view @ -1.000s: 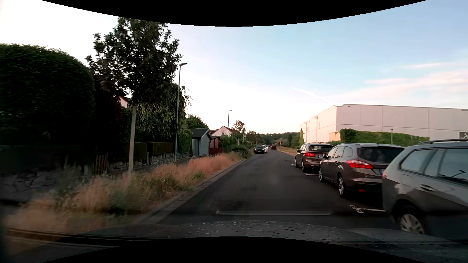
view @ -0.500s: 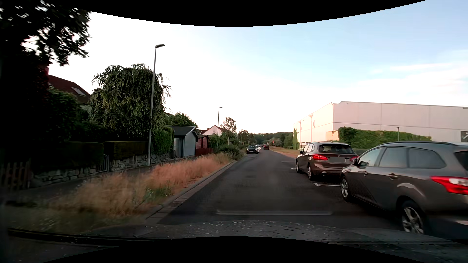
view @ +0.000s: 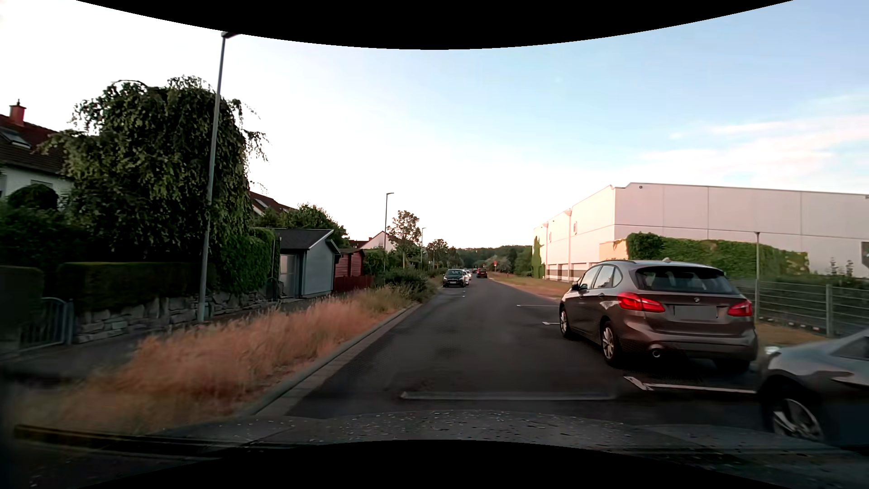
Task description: Follow the waypoints while adhering to traffic rules and regulations
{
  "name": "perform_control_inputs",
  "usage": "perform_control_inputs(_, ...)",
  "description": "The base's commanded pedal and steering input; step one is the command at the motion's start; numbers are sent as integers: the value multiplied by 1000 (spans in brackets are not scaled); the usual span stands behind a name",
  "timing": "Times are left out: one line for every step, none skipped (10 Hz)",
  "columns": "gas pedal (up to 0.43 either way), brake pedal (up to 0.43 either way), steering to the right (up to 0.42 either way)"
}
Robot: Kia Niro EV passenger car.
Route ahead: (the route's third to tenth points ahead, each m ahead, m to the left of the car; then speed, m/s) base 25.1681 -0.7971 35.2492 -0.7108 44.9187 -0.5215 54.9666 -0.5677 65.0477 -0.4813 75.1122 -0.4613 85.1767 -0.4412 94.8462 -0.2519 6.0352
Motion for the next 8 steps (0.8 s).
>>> perform_control_inputs(0, 0, 38)
perform_control_inputs(0, 0, 38)
perform_control_inputs(0, 0, 38)
perform_control_inputs(0, 0, 38)
perform_control_inputs(0, 0, 38)
perform_control_inputs(0, 0, 39)
perform_control_inputs(0, 0, 40)
perform_control_inputs(0, 0, 43)
